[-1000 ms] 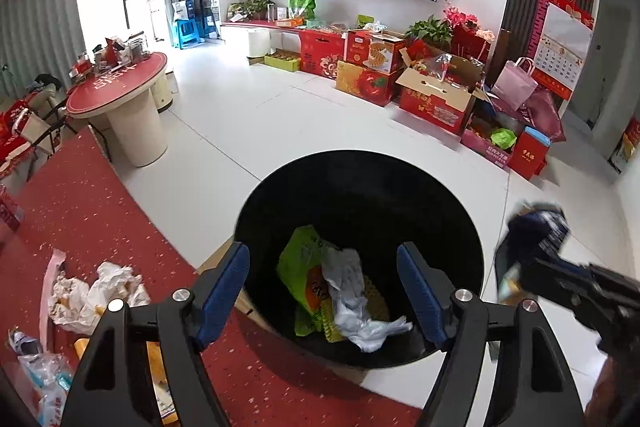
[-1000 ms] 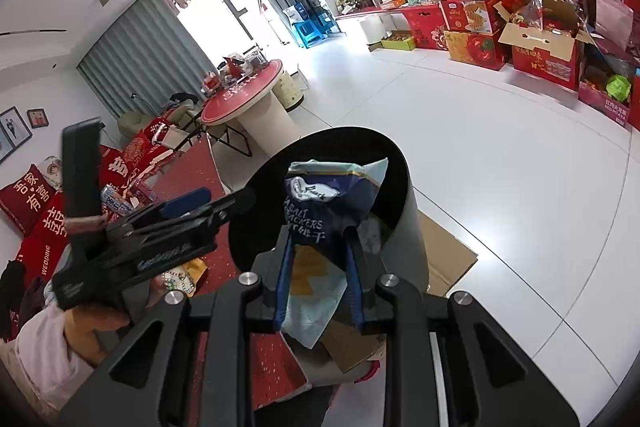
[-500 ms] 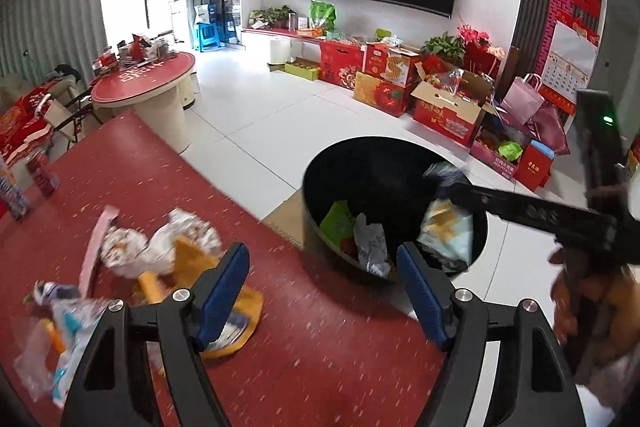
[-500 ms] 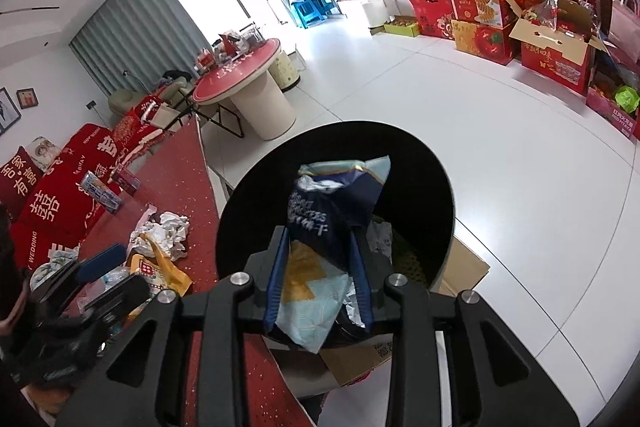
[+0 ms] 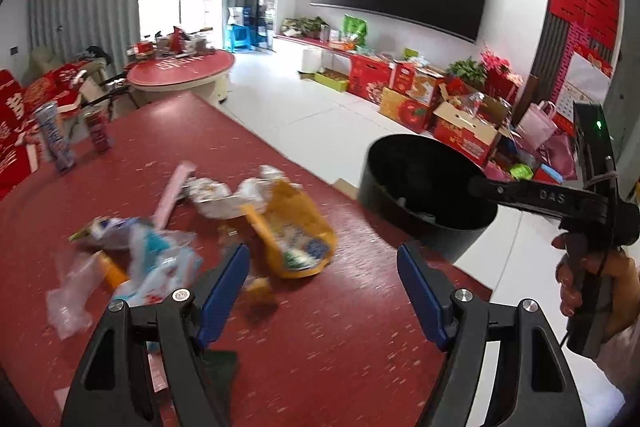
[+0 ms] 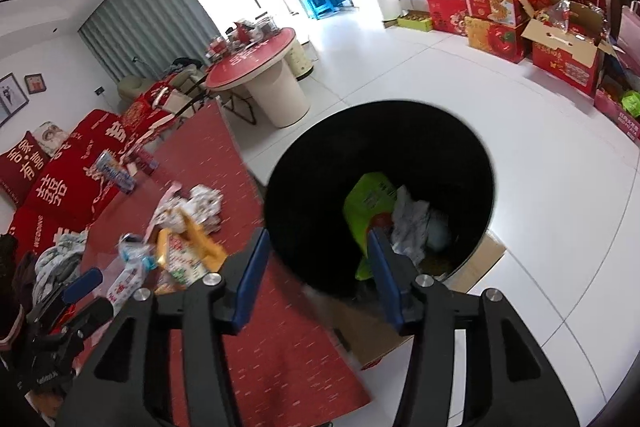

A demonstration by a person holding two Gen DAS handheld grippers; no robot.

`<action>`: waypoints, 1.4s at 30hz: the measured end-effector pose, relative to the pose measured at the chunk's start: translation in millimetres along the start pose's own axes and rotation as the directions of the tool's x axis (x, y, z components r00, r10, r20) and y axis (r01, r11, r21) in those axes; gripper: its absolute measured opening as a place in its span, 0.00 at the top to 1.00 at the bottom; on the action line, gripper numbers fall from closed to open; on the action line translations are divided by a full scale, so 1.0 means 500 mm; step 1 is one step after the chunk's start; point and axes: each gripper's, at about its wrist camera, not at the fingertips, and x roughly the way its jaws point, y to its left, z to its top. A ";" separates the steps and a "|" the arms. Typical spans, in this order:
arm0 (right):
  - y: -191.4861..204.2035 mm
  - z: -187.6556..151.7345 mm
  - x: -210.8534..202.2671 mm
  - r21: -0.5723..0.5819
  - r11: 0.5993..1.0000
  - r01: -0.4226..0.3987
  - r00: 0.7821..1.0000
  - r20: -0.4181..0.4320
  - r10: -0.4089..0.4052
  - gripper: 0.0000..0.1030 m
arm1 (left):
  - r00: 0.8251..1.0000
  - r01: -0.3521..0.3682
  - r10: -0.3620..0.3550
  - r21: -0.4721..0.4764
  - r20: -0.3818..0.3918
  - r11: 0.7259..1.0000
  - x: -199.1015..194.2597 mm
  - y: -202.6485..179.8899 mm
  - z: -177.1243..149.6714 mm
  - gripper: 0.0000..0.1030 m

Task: Collect trash
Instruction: 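Grasp the clear plastic bag with the left tool while the right tool grasps the white-blue snack bag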

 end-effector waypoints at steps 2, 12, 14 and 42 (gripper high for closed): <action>0.023 -0.012 0.001 -0.013 1.000 -0.006 1.000 -0.013 0.005 0.49 | 1.000 -0.019 0.019 -0.013 0.013 1.000 -0.017 0.025 -0.011 0.00; 0.151 -0.060 0.023 -0.085 0.995 -0.045 0.997 -0.074 0.038 0.40 | 0.980 -0.189 0.192 -0.062 0.050 0.980 -0.087 0.183 -0.061 0.00; 0.179 -0.070 0.035 -0.097 0.994 -0.059 0.995 -0.092 0.050 0.36 | 0.968 -0.243 0.247 -0.076 0.039 0.967 -0.092 0.232 -0.068 0.00; 0.464 -0.140 0.290 0.041 0.960 -0.278 0.887 -0.372 0.273 0.24 | 0.945 -0.261 0.197 -0.237 -0.263 0.936 0.094 0.513 -0.099 0.00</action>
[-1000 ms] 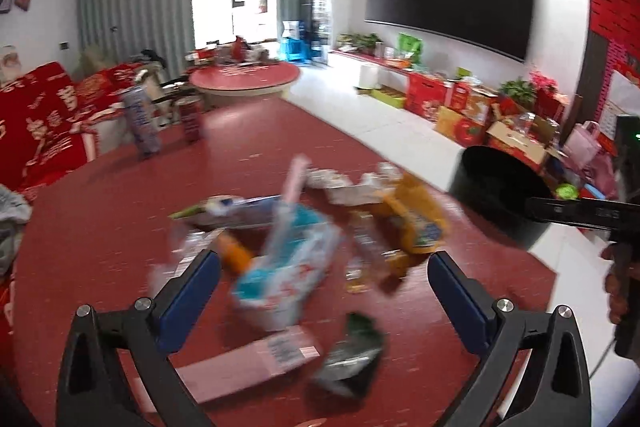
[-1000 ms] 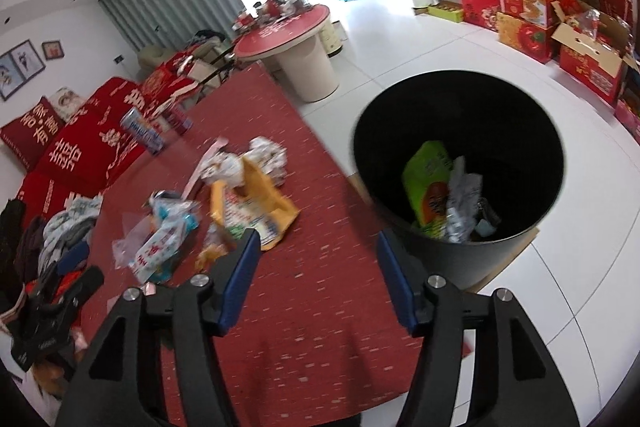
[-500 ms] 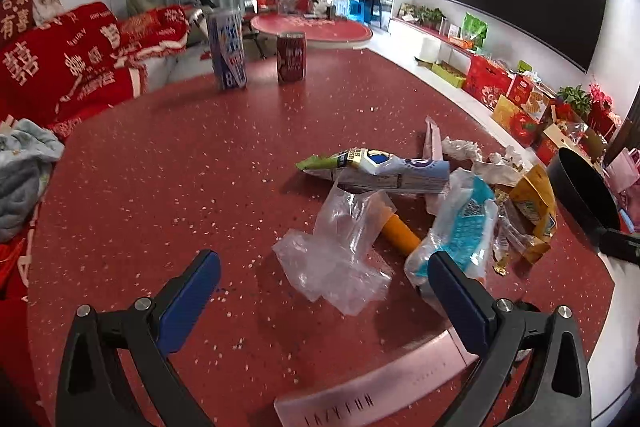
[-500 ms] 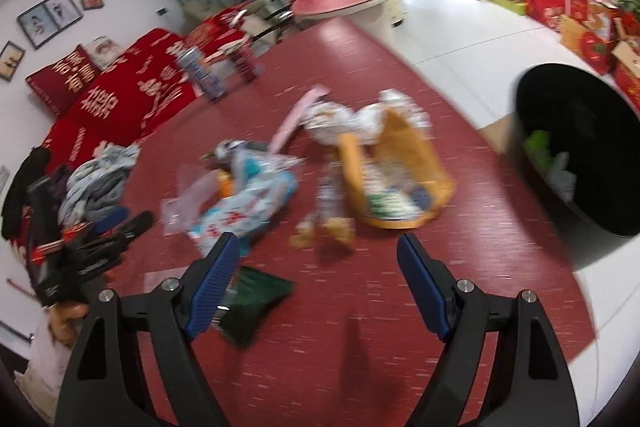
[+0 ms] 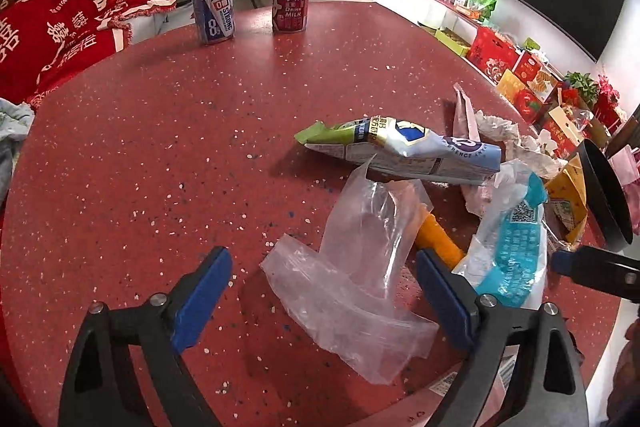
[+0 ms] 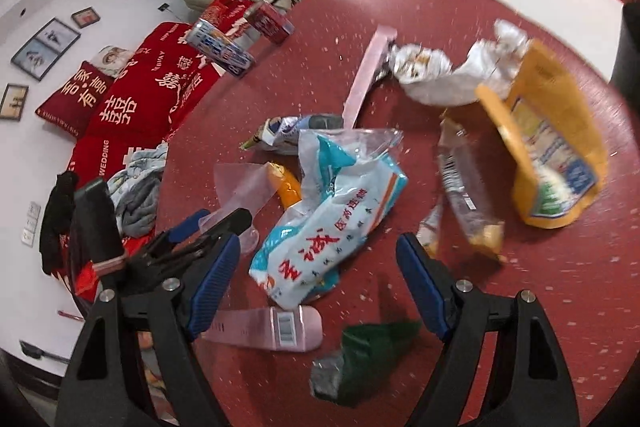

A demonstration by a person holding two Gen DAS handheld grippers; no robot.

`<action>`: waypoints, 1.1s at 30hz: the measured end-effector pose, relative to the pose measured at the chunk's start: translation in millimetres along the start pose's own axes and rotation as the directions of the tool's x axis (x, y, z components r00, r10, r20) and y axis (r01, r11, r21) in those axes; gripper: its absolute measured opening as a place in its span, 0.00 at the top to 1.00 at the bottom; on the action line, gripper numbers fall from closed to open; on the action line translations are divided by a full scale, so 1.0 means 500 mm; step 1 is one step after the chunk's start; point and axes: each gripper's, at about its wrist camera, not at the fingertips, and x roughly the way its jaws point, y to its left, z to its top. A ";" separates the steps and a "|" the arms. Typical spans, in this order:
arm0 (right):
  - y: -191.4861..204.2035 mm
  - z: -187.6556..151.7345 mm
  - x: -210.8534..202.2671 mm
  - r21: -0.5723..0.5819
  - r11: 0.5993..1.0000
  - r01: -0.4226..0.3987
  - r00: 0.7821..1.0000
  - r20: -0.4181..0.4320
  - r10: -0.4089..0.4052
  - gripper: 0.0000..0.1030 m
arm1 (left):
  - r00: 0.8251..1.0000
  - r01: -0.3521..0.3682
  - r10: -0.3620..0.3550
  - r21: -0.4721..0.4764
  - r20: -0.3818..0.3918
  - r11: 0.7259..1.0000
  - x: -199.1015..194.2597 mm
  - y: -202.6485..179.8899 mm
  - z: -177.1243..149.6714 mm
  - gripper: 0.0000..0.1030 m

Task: Collect trash
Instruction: 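Grasp the clear plastic bag with the left tool while the right tool grasps the white-blue snack bag, then carry both bags over the black bin and open both tools to drop them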

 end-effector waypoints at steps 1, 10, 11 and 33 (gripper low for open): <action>0.000 0.001 0.011 0.007 1.000 0.002 1.000 -0.009 -0.002 0.28 | 1.000 -0.001 0.001 0.005 0.000 1.000 0.001 -0.001 -0.001 0.00; -0.005 -0.001 0.053 0.071 0.997 0.008 0.999 -0.041 -0.005 0.55 | 1.000 0.001 -0.001 0.038 -0.003 0.999 0.001 0.002 -0.003 0.00; -0.006 -0.001 0.051 0.073 0.997 0.006 0.999 -0.039 -0.003 0.59 | 1.000 0.005 -0.005 0.038 0.005 0.999 -0.005 0.003 -0.003 0.00; 0.050 -0.015 -0.157 -0.096 0.992 -0.084 0.981 0.166 0.099 0.71 | 0.962 0.075 -0.073 0.002 0.263 0.997 -0.232 0.016 -0.019 0.00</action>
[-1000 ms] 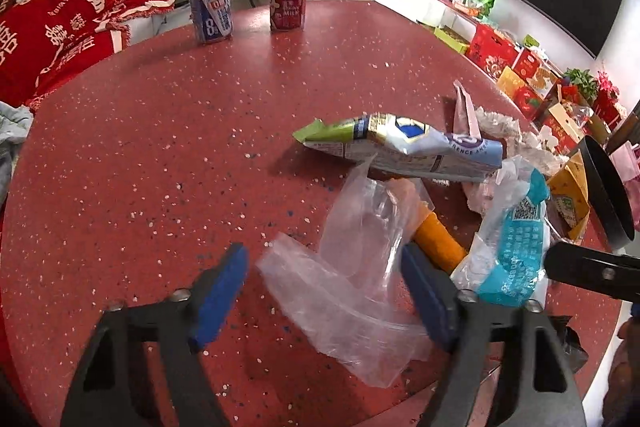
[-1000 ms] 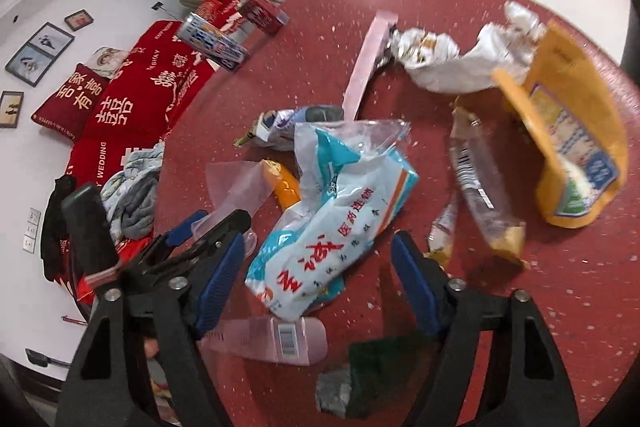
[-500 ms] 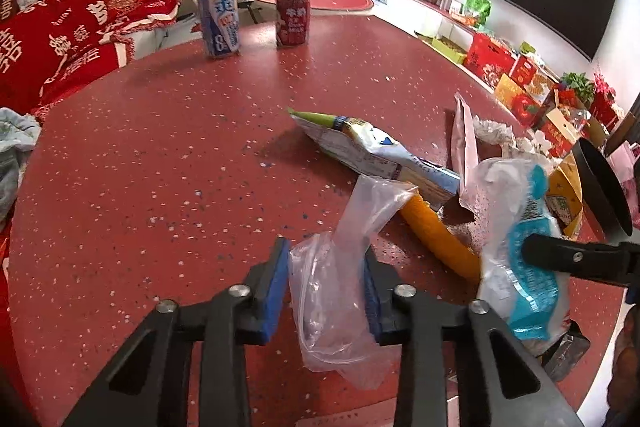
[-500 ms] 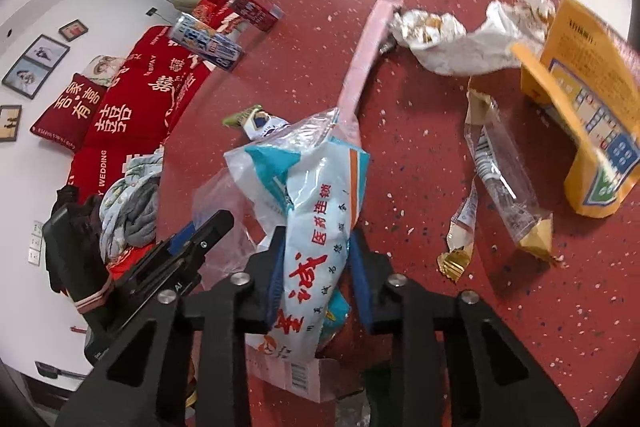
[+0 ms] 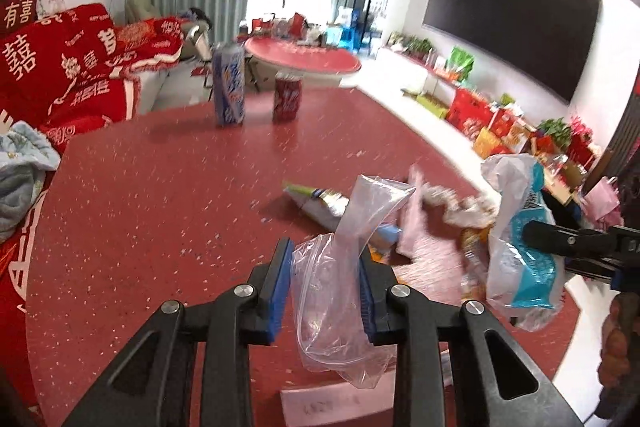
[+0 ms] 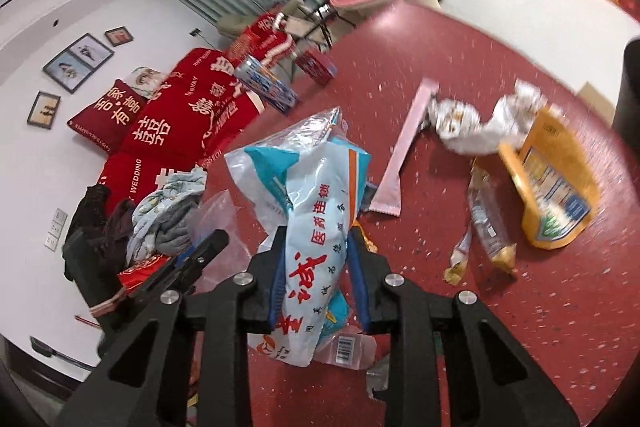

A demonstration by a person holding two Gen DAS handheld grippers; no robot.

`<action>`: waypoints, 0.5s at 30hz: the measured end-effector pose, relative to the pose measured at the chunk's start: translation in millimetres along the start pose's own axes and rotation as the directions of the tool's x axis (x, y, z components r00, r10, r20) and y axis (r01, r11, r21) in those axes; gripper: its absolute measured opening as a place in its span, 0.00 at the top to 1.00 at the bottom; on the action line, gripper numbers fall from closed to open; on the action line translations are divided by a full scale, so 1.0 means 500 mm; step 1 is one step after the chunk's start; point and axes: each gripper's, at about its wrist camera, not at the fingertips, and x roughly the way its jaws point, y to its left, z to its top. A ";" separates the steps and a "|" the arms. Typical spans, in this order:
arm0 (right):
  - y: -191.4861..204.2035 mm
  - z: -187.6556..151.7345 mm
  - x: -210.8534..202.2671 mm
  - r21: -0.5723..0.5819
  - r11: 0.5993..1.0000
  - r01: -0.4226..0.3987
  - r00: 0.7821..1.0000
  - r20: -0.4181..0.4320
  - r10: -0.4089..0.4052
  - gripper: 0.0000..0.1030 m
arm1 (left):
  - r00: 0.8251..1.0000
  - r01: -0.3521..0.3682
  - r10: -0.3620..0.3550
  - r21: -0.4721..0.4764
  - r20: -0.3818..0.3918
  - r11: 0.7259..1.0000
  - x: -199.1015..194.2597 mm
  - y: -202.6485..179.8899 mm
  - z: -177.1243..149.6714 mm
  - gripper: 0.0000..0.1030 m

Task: Collect trash
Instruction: 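Carry both bags over the black bin and open both tools to drop them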

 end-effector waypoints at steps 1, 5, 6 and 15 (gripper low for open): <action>0.002 -0.001 -0.017 -0.018 1.000 0.009 1.000 0.018 -0.008 0.71 | 1.000 0.008 -0.008 0.002 0.007 1.000 -0.007 -0.010 0.003 0.00; -0.002 0.002 -0.073 -0.063 0.997 0.044 0.996 0.080 -0.039 0.71 | 0.997 0.056 -0.057 0.031 0.043 0.998 -0.043 -0.065 0.014 0.00; -0.006 0.001 -0.088 -0.073 0.996 0.057 0.994 0.096 -0.050 0.71 | 0.997 0.066 -0.068 0.038 0.048 0.997 -0.049 -0.077 0.015 0.00; -0.085 0.001 -0.226 -0.072 0.985 0.154 0.965 0.225 -0.134 0.71 | 0.977 0.199 -0.207 0.144 0.040 0.969 -0.056 -0.268 0.028 0.00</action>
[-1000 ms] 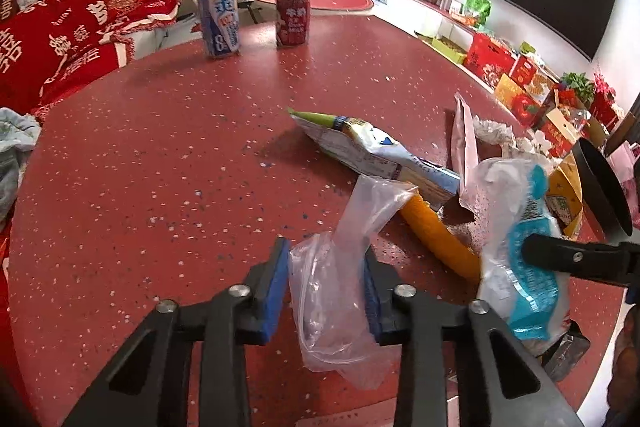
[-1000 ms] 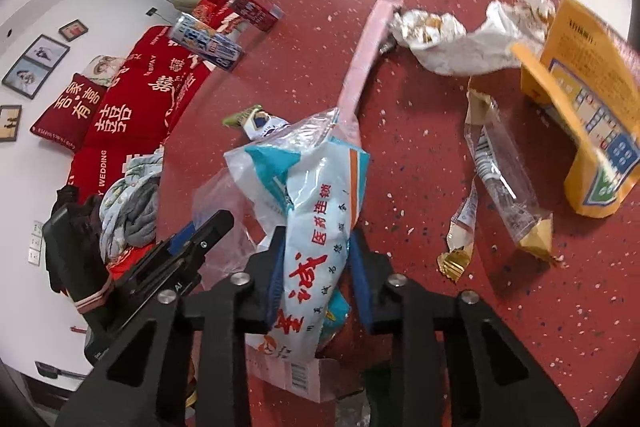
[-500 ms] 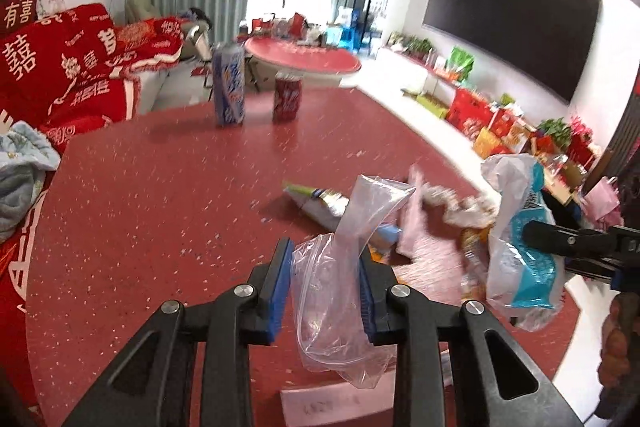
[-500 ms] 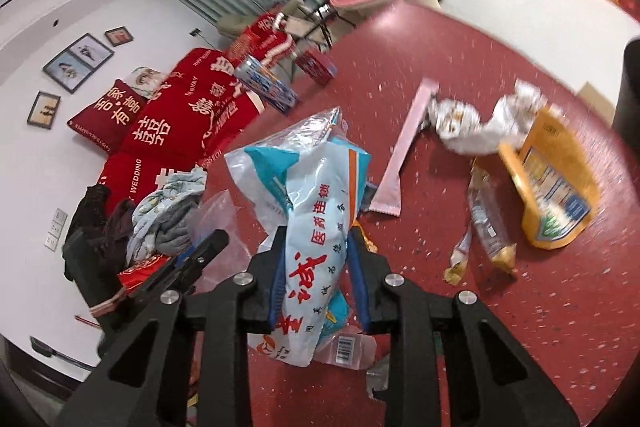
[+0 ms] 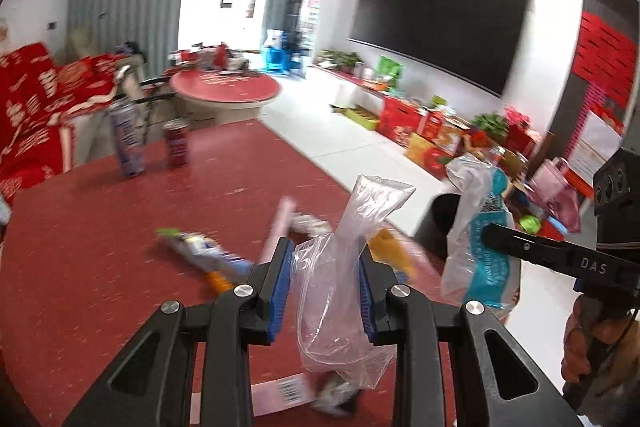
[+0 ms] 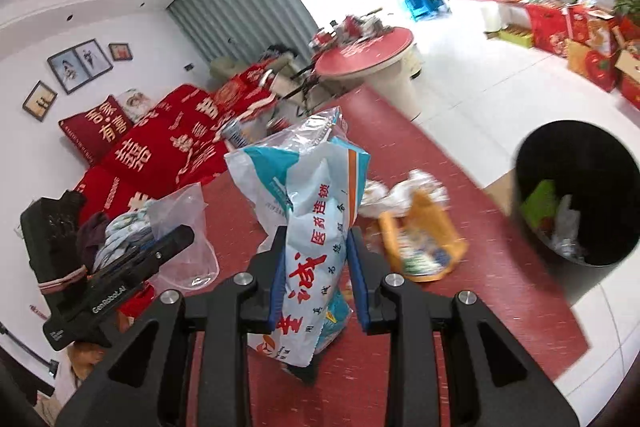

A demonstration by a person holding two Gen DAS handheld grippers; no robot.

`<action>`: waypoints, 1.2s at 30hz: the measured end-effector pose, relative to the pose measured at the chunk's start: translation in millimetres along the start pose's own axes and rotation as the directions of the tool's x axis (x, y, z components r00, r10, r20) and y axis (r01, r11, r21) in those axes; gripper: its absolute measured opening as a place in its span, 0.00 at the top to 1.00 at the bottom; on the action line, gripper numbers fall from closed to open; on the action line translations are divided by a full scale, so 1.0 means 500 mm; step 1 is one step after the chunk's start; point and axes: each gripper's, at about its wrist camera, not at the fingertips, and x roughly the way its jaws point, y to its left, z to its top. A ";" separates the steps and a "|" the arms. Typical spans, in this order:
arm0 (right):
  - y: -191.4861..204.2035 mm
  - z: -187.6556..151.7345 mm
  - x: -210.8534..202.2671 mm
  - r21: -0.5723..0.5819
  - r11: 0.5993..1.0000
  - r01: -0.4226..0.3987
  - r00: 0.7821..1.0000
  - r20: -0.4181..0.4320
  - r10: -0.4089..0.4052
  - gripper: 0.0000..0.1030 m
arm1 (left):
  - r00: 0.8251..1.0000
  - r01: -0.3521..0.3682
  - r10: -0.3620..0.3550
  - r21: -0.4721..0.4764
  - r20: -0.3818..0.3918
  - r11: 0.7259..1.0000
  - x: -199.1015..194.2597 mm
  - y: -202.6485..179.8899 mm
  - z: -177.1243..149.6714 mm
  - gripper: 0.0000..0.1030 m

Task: Collect trash
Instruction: 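Carry both bags over the black bin and open both tools to drop them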

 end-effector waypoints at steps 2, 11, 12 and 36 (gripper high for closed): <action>-0.025 0.004 -0.023 0.006 1.000 0.024 0.999 0.022 -0.024 0.71 | 0.999 0.031 -0.030 0.021 -0.009 0.999 0.016 -0.043 0.007 0.00; -0.142 0.012 -0.106 0.043 0.989 0.140 0.984 0.104 -0.143 0.71 | 0.993 0.113 -0.108 0.089 -0.053 0.990 0.119 -0.222 0.039 0.00; -0.151 0.012 -0.113 0.043 0.987 0.154 0.981 0.111 -0.158 0.71 | 0.992 0.116 -0.110 0.101 -0.058 0.988 0.133 -0.244 0.041 0.00; -0.370 0.018 -0.124 0.128 0.939 0.320 0.936 0.112 -0.334 0.71 | 0.961 0.182 -0.125 0.228 -0.246 0.957 0.449 -0.507 0.027 0.00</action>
